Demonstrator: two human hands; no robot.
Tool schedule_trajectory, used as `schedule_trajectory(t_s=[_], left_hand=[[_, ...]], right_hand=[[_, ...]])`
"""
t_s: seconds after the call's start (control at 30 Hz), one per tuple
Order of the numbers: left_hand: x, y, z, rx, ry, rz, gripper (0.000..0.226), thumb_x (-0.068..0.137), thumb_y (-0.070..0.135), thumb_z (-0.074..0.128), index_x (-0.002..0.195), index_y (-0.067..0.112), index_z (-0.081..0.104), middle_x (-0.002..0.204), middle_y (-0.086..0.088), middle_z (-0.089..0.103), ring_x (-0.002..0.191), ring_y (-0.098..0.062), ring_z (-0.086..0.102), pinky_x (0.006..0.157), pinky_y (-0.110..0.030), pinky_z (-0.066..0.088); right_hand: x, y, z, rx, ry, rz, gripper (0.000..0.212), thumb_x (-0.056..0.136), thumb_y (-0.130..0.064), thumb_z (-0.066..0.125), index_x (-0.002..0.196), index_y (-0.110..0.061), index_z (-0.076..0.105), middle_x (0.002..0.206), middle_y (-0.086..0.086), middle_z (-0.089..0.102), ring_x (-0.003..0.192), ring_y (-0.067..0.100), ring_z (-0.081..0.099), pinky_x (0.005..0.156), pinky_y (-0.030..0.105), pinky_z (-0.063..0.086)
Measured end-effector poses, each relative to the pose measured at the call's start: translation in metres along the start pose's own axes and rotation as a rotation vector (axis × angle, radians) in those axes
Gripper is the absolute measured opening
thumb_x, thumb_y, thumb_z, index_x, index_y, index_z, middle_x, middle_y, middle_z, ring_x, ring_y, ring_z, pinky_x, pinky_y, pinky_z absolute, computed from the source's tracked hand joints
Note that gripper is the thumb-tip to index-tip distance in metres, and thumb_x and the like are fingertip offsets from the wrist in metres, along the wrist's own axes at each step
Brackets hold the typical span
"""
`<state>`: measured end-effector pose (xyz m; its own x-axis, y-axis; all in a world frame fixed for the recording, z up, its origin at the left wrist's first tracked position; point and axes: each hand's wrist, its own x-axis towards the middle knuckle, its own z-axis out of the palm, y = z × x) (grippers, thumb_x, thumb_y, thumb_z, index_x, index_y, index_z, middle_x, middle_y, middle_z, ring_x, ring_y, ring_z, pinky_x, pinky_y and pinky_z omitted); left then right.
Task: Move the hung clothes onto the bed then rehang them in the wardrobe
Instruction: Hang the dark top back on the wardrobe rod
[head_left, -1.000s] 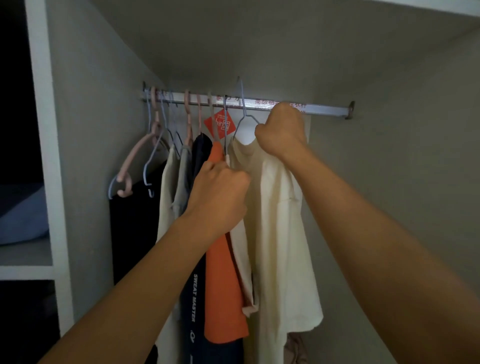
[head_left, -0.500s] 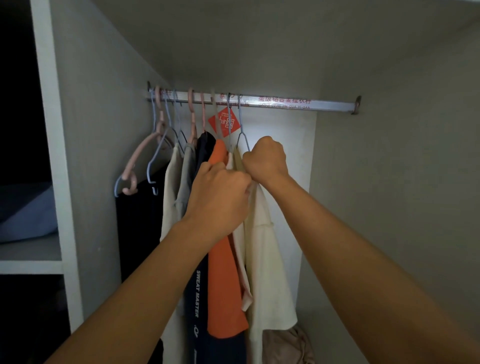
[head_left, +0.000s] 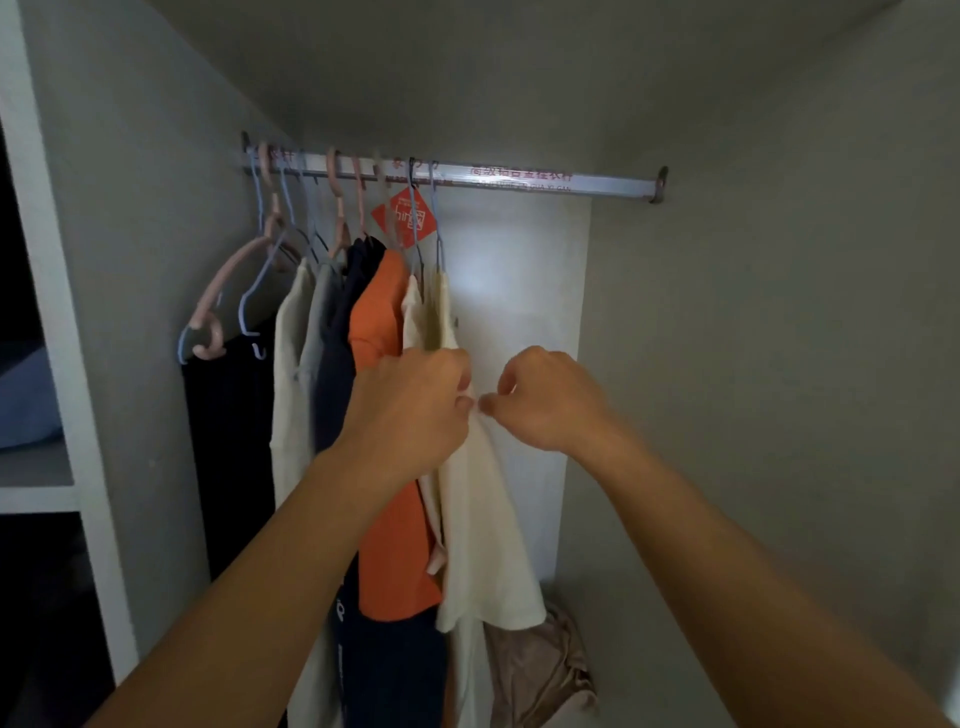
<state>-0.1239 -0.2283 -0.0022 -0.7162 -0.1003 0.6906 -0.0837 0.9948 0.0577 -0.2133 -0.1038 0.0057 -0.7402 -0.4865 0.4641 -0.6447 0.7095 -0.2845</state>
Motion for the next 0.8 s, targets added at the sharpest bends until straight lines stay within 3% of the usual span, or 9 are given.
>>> schedule_trajectory(t_s=[0.1,0.17,0.27,0.47,0.67,0.8], left_hand=[[-0.013,0.005,0.006,0.000,-0.056,-0.011,0.021,0.095,0.035,0.056,0.109,0.022,0.063,0.094,0.000,0.066,0.083,-0.022,0.064,0.066,-0.033,0.049],[-0.024,0.011,0.008,-0.016,-0.099,-0.017,0.022,0.094,0.039,0.058,0.106,0.022,0.064,0.093,0.002,0.065,0.083,-0.021,0.063,0.064,-0.031,0.046],[-0.042,0.024,0.013,-0.060,-0.184,0.052,0.022,0.092,0.043,0.060,0.101,0.024,0.065,0.088,0.006,0.060,0.082,-0.017,0.061,0.065,-0.031,0.047],[-0.082,0.053,0.024,-0.177,-0.388,0.234,0.040,0.089,0.046,0.065,0.125,0.029,0.058,0.112,0.003,0.063,0.095,-0.017,0.061,0.078,-0.029,0.049],[-0.125,0.077,0.037,-0.300,-0.601,0.398,0.037,0.080,0.047,0.070,0.113,0.032,0.062,0.105,0.008,0.064,0.099,-0.016,0.062,0.077,-0.029,0.049],[-0.150,0.109,0.032,-0.345,-0.645,0.509,0.056,0.081,0.051,0.071,0.132,0.035,0.053,0.130,0.008,0.060,0.118,-0.016,0.056,0.093,-0.028,0.045]], right_hand=[[-0.029,0.020,0.001,-0.043,-0.110,0.009,0.040,0.088,-0.043,0.062,0.119,-0.018,0.064,0.114,0.002,0.067,0.101,0.022,0.063,0.083,0.034,0.053],[-0.050,0.030,0.001,-0.042,-0.164,0.020,0.043,0.087,-0.048,0.061,0.125,-0.026,0.059,0.123,-0.002,0.062,0.108,0.020,0.060,0.089,0.035,0.051],[-0.085,0.041,0.000,-0.052,-0.180,0.066,0.043,0.086,-0.048,0.062,0.123,-0.027,0.060,0.125,-0.003,0.060,0.111,0.019,0.058,0.093,0.035,0.049],[-0.164,0.046,-0.008,-0.105,-0.199,0.233,0.038,0.085,-0.047,0.065,0.119,-0.032,0.060,0.121,-0.008,0.060,0.111,0.017,0.057,0.092,0.031,0.046],[-0.249,0.034,-0.018,-0.180,-0.198,0.452,0.042,0.085,-0.049,0.063,0.123,-0.034,0.058,0.124,-0.010,0.060,0.112,0.016,0.057,0.095,0.035,0.048],[-0.308,0.026,-0.033,-0.212,-0.207,0.603,0.042,0.087,-0.047,0.063,0.126,-0.033,0.056,0.124,-0.011,0.059,0.108,0.015,0.058,0.094,0.035,0.049]])
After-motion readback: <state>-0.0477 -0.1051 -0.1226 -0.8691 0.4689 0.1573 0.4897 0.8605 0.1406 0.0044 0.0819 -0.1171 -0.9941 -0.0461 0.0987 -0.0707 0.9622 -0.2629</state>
